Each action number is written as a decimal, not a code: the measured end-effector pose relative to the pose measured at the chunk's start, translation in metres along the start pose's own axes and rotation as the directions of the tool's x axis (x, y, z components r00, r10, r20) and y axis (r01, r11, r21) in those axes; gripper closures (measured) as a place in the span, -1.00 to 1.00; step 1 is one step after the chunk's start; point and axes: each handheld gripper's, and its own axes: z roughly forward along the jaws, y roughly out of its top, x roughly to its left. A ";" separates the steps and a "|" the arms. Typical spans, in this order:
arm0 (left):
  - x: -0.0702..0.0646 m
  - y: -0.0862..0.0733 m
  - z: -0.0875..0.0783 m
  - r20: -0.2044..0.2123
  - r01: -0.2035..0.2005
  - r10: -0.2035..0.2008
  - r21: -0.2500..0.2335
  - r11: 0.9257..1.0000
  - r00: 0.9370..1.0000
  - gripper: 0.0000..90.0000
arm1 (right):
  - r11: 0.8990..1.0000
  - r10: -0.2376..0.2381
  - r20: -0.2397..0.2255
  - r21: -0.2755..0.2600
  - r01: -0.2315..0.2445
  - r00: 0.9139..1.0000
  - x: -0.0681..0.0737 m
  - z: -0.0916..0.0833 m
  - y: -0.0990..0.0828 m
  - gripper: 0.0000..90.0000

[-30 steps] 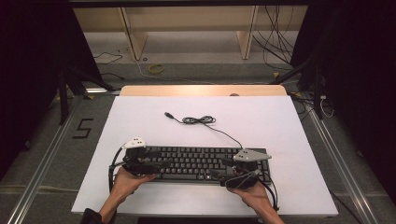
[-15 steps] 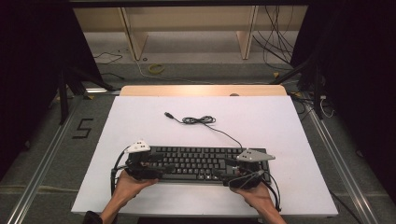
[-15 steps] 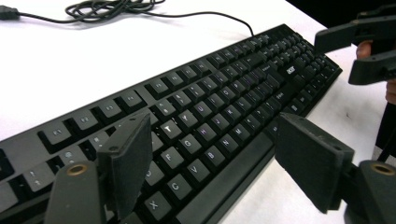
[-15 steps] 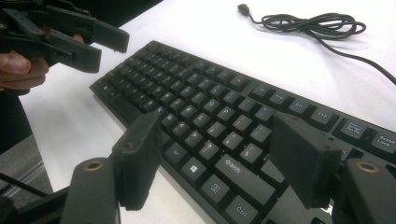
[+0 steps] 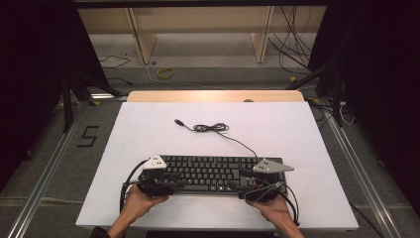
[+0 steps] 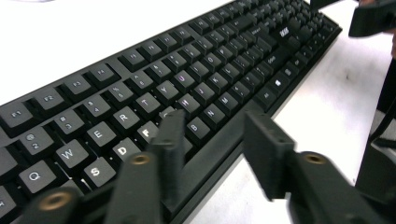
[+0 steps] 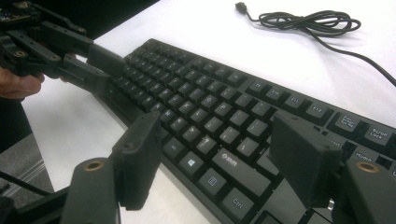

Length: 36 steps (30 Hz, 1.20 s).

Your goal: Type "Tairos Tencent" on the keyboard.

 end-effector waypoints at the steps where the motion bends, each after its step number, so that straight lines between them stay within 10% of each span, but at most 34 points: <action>1: -0.001 -0.001 0.001 0.000 0.000 0.000 0.007 1.000 1.000 0.47 | 1.000 0.000 0.000 0.001 0.000 1.000 0.000 0.000 0.000 -0.22; 11: -0.005 -0.004 0.009 -0.012 -0.037 0.039 0.079 0.996 0.999 0.98 | 1.000 -0.003 -0.003 0.004 0.003 1.000 0.001 0.000 -0.001 -0.22; 36: -0.003 -0.006 0.021 -0.050 -0.006 0.014 0.147 0.989 0.999 0.99 | 1.000 0.003 -0.008 0.005 -0.003 1.000 0.001 -0.002 -0.002 -0.22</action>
